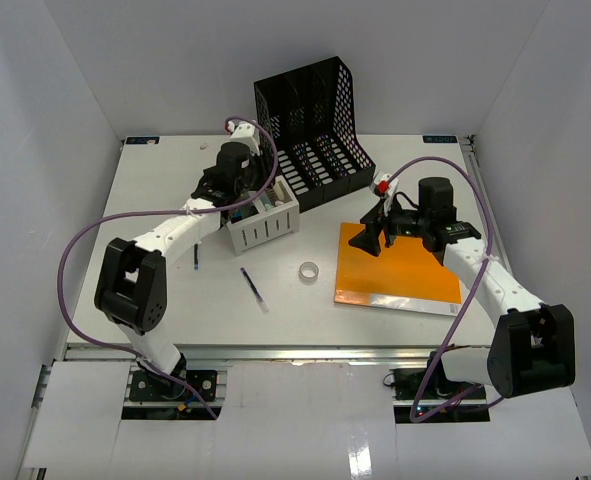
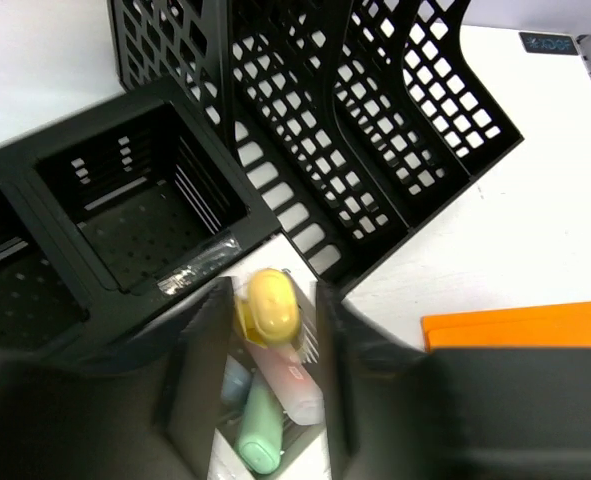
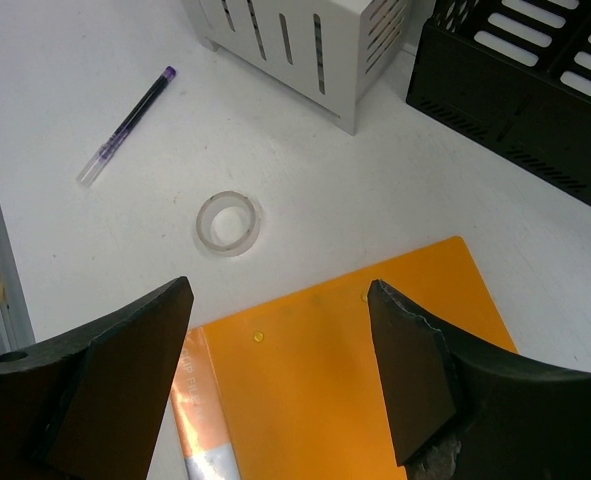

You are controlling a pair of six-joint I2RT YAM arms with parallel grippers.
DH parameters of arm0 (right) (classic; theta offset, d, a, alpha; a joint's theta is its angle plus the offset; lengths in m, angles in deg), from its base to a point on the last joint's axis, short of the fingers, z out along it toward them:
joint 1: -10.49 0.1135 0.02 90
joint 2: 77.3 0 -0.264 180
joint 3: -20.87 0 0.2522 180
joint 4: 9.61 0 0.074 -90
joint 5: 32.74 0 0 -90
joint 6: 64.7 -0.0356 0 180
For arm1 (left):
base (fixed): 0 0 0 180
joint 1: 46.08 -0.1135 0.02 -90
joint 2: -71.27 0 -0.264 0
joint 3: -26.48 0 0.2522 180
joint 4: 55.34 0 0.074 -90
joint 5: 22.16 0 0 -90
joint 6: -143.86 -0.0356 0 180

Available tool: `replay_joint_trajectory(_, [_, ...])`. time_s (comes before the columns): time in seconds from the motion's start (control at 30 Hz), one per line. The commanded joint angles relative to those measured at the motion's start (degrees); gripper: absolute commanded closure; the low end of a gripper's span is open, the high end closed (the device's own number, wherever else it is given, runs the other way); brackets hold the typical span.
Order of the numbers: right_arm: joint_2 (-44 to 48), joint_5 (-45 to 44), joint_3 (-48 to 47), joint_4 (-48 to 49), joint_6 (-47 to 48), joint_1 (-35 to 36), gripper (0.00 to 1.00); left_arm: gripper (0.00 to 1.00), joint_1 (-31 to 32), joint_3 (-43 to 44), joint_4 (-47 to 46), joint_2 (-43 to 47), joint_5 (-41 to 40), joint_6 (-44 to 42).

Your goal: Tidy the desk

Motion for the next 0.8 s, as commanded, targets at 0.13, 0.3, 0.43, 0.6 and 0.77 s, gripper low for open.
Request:
replay_joint_trajectory(0.13, [-0.92, 8.01, -0.41, -5.60, 8.81, 0.46, 0.21, 0.23, -0.12, -4.25, -3.66, 4.65, 6.24, -0.37])
replay_joint_trajectory(0.3, [-1.66, 5.18, -0.64, -7.87, 12.93, 4.31, 0.21, 0.20, -0.12, -5.01, -2.92, 9.60, 7.42, -1.19])
replay_joint_trajectory(0.43, [-3.93, -6.20, -1.12, -7.24, 13.48, 11.24, 0.22, 0.13, -0.14, -10.18, -3.71, 19.65, 6.45, -1.86])
replay_joint_trajectory(0.6, [-11.33, -23.54, -4.36, -5.08, 8.68, 22.92, 0.25, 0.04, -0.46, -19.70, -0.69, 34.45, 2.24, -5.85])
replay_joint_trajectory(0.77, [-26.37, -34.68, -15.87, -8.60, 1.50, 27.02, 0.36, 0.02, -0.74, -30.10, 8.07, 49.48, -3.78, -14.02])
